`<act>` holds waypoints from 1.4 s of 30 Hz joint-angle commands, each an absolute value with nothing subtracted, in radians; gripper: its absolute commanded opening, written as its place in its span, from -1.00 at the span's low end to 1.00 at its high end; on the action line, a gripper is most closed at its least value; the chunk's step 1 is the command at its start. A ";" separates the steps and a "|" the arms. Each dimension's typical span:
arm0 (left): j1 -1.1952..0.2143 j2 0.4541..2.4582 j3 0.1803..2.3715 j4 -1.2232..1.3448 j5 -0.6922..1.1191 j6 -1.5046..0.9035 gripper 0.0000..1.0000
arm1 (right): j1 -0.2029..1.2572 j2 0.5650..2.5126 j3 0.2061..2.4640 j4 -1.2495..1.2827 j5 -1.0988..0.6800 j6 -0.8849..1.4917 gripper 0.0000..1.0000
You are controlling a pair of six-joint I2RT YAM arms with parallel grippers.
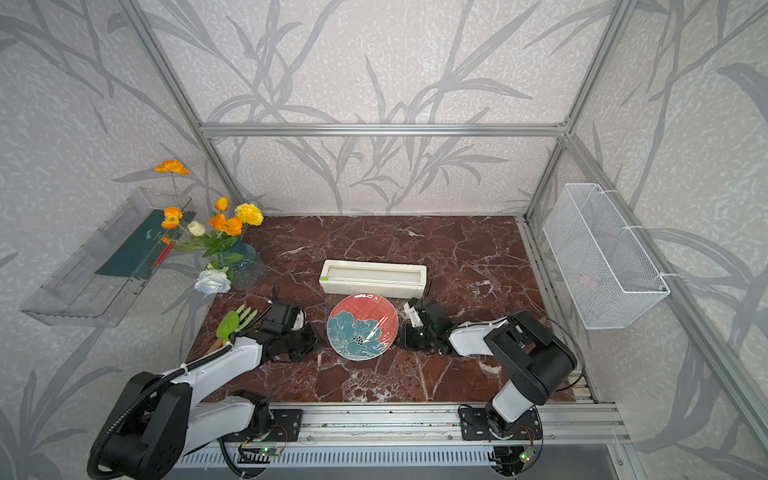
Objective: Wrap the plate with plastic wrap
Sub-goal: Cover the plate with plastic wrap, then adjust the plastic wrap cutting box at the center of the board.
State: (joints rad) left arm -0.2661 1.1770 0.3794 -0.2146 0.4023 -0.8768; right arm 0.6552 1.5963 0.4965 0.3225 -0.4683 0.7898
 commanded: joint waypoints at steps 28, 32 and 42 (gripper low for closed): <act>-0.370 1.048 0.460 -0.280 0.330 -0.984 -0.35 | 0.747 1.437 0.466 0.320 -0.439 0.982 0.08; -0.381 1.076 0.443 -0.270 0.308 -0.982 -0.35 | 0.755 1.480 0.461 0.364 -0.413 1.002 0.01; -0.411 1.192 0.397 -0.140 0.321 -1.027 -0.49 | 0.756 1.599 0.505 0.452 -0.402 1.026 -0.23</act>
